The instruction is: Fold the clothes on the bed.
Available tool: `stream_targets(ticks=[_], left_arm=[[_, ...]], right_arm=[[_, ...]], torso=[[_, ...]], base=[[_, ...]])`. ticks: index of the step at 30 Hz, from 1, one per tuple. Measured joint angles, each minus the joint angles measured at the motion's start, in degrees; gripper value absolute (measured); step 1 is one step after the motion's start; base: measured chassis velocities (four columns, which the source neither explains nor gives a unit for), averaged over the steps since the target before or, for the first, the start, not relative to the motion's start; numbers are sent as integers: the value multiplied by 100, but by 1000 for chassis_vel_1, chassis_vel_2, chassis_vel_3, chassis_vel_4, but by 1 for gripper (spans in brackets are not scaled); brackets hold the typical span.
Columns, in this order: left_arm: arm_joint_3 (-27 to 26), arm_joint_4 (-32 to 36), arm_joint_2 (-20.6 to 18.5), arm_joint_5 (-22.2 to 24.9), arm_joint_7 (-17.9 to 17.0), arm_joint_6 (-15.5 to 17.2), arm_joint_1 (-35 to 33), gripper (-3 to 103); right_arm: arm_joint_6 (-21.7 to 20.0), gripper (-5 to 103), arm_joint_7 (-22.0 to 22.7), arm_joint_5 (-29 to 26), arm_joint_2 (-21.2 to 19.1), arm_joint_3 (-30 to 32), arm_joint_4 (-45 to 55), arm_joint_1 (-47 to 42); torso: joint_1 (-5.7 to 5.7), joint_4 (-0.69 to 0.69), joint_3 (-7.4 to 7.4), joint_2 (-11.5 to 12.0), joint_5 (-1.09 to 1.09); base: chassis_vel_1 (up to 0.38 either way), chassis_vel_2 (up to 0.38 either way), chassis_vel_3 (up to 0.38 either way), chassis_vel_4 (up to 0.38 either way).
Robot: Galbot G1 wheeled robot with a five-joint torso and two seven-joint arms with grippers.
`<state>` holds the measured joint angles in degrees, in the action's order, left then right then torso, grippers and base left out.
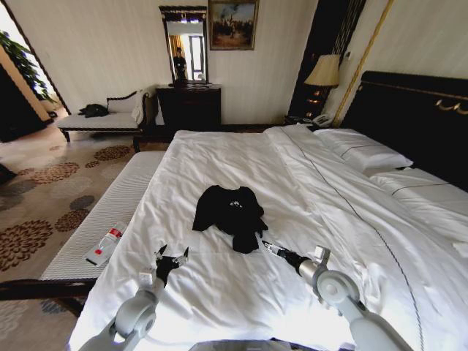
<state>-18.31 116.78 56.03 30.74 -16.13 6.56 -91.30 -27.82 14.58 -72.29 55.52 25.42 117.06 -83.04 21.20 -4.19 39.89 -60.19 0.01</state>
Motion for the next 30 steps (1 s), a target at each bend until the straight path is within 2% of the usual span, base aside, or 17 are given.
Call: stream_targets(ticks=[8, 23, 25, 27, 30], left_arm=[[26, 131, 130, -93, 51, -41, -232, 100], [35, 226, -6, -27, -90, 31, -269, 100], [30, 248, -18, -12, -111, 48, -269, 100], [22, 262, -28, -3, -123, 59, -271, 100], [2, 268, -59, 23, -139, 68, -266, 100]], right_arm=[[-65, 100, 10, -151, 87, -56, -1, 22], [-167, 100, 158, -554, 539, -442, -846, 771], [-184, 103, 178, -585, 608, -503, -907, 874], [-195, 100, 189, -594, 662, -546, -937, 929], [-200, 87, 218, -578, 793, -611, -1008, 994]], torso=[[0, 0, 0, 0, -1], [0, 0, 0, 1, 0], [0, 0, 0, 1, -1], [0, 0, 0, 1, -1], [0, 0, 0, 1, -1]], base=[[0, 0, 0, 0], [0, 0, 0, 0], [0, 0, 0, 0], [0, 0, 0, 0], [0, 0, 0, 0]])
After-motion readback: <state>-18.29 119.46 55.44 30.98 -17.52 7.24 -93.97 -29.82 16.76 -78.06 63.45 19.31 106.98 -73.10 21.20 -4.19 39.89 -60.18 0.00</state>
